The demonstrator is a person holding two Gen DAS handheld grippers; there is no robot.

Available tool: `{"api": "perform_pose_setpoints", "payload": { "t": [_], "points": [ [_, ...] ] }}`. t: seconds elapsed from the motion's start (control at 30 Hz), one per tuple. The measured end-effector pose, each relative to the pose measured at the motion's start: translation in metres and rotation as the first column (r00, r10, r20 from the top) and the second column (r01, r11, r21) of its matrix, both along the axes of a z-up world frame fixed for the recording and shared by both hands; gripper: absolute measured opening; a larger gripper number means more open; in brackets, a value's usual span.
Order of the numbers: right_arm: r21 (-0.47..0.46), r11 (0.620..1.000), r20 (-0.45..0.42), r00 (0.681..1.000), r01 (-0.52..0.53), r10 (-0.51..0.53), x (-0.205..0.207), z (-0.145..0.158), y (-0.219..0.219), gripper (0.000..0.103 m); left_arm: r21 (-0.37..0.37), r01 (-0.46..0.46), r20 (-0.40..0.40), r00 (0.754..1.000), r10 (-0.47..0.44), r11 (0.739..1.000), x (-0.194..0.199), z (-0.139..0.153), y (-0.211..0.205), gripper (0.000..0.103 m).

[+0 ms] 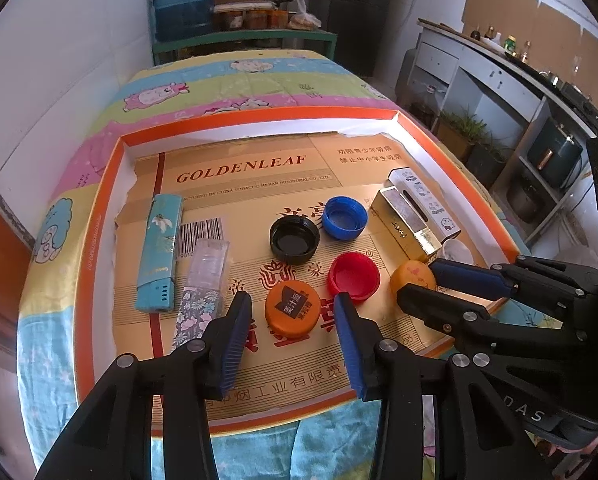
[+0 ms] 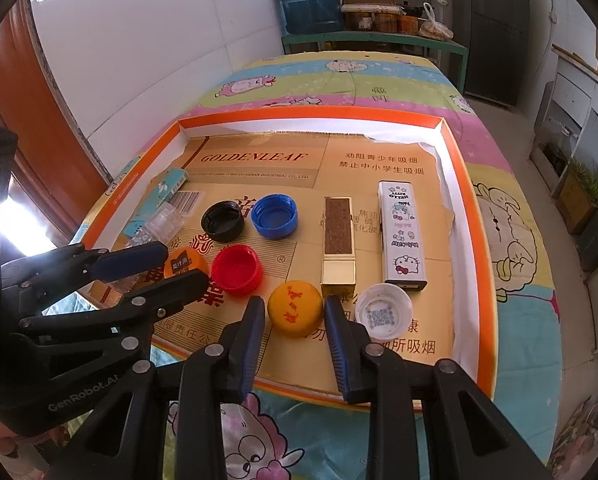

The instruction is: Organize rigid objects

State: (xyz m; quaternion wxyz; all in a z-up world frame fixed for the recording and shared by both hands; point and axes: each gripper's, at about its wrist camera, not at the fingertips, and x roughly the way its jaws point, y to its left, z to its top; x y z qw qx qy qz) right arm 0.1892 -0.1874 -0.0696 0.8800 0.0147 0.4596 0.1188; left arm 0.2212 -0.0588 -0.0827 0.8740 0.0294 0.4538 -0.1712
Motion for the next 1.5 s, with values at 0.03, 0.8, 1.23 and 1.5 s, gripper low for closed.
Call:
{"api": "perform_pose_setpoints", "payload": {
  "t": [0.03, 0.8, 1.23, 1.5],
  "points": [
    [-0.002, 1.000, 0.001, 1.000, 0.000, 0.000, 0.000, 0.000, 0.000, 0.031, -0.001, -0.001, 0.000, 1.000, 0.001, 1.000, 0.000, 0.000, 0.000, 0.044],
    [0.001, 1.000, 0.050, 0.998, 0.031, -0.031, -0.018, 0.019, 0.001, 0.031, -0.016, -0.034, 0.030, 0.999, 0.035, 0.999, -0.016, 0.017, 0.011, 0.044],
    [-0.006, 0.999, 0.080, 0.996, 0.034, -0.033, -0.035, 0.034, 0.009, 0.031, -0.025, -0.061, 0.068, 0.996, 0.063, 0.998, -0.037, 0.033, 0.019, 0.044],
    [-0.040, 0.998, 0.119, 0.992, 0.040, -0.035, -0.052, 0.044, 0.017, 0.031, -0.023, -0.092, 0.092, 0.991, 0.094, 0.996, -0.055, 0.043, 0.024, 0.044]
  ]
}}
